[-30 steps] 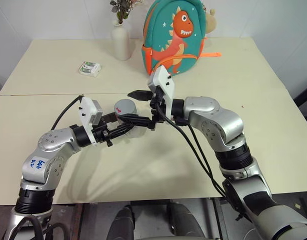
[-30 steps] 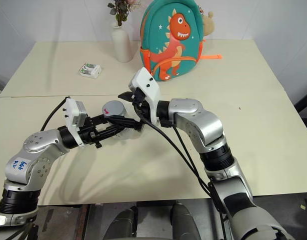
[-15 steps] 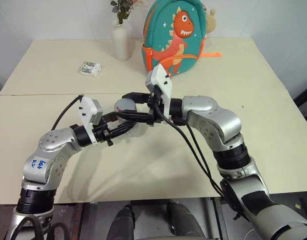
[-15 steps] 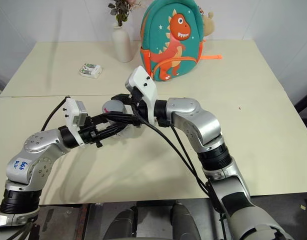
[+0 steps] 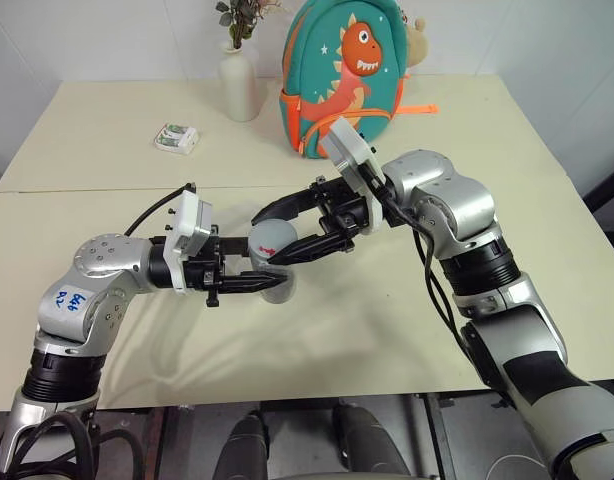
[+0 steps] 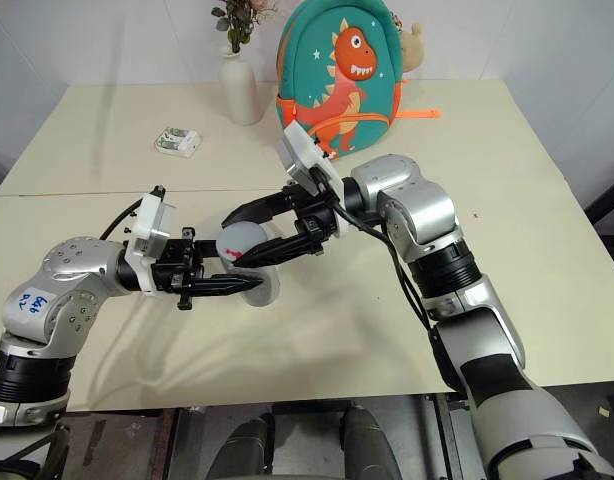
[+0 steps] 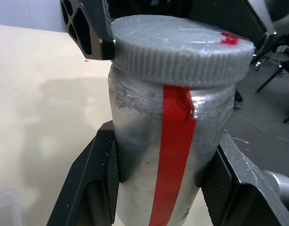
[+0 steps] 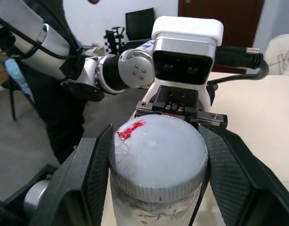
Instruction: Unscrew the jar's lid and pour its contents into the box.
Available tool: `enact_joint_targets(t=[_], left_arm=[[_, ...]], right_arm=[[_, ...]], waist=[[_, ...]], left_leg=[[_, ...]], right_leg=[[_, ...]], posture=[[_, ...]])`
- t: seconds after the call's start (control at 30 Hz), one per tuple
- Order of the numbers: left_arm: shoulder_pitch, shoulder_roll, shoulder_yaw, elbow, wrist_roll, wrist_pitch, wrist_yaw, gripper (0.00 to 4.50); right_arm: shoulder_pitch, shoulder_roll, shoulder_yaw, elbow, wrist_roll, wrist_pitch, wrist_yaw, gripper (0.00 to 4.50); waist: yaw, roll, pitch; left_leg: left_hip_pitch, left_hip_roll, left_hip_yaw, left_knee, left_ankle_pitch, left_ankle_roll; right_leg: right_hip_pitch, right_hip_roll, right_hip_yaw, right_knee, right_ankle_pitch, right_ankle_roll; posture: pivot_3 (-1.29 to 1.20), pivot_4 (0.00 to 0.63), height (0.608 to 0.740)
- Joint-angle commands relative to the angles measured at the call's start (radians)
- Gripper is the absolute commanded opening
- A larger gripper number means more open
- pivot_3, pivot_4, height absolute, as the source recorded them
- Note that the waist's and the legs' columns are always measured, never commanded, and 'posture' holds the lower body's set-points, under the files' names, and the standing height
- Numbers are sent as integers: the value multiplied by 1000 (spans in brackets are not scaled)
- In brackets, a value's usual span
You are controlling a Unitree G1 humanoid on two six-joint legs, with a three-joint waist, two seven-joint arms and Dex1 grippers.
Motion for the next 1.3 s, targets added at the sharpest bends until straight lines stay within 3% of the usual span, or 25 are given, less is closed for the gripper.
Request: enact_joint_targets(t=[0.03, 0.13, 0.17, 0.3, 0.53, 0.8, 1.3], left_arm=[[-1, -7, 37, -17, -50, -11, -27, 1913], [8, -13, 46, -27, -52, -10, -16, 1913], [12, -15, 50, -32, -54, -9, -14, 1913], [23, -19, 70, -46, -63, -8, 6, 1913], [69, 2, 132, -54, -64, 1, 45, 1913], [84, -25, 125, -53, -12, -34, 133, 1913], [78, -42, 96, -54, -8, -44, 161, 1913]], right_arm=[[-21, -23, -34, -8, -6, -28, 46, 2536], [-11, -24, -37, -25, 4, -6, 35, 2536], [-11, -35, -33, -35, 20, 50, 35, 3250], [5, -35, -60, -81, 37, 49, 10, 4489], [34, -26, -116, -92, -4, -12, -103, 4489], [75, 71, -95, -189, -42, 46, -336, 4489], [47, 152, -62, -153, -88, 78, -425, 4489]], waist=[[1, 0, 0], [2, 0, 0], [2, 0, 0], [3, 0, 0], [3, 0, 0], [3, 0, 0], [3, 0, 0]], left_leg=[[0, 0, 0, 0, 0, 0], [0, 0, 0, 0, 0, 0], [0, 0, 0, 1, 0, 0], [0, 0, 0, 3, 0, 0], [0, 0, 0, 6, 0, 0], [0, 0, 0, 6, 0, 0], [0, 0, 0, 6, 0, 0]], right_leg=[[0, 0, 0, 0, 0, 0], [0, 0, 0, 1, 0, 0], [0, 0, 0, 1, 0, 0], [0, 0, 0, 3, 0, 0], [0, 0, 1, 5, 0, 0], [-1, 1, 1, 6, 0, -1], [-1, 0, 1, 6, 0, -1]], posture=[[0, 150, 740], [0, 150, 740], [0, 150, 740], [0, 150, 740], [0, 150, 740], [0, 150, 740], [0, 150, 740]])
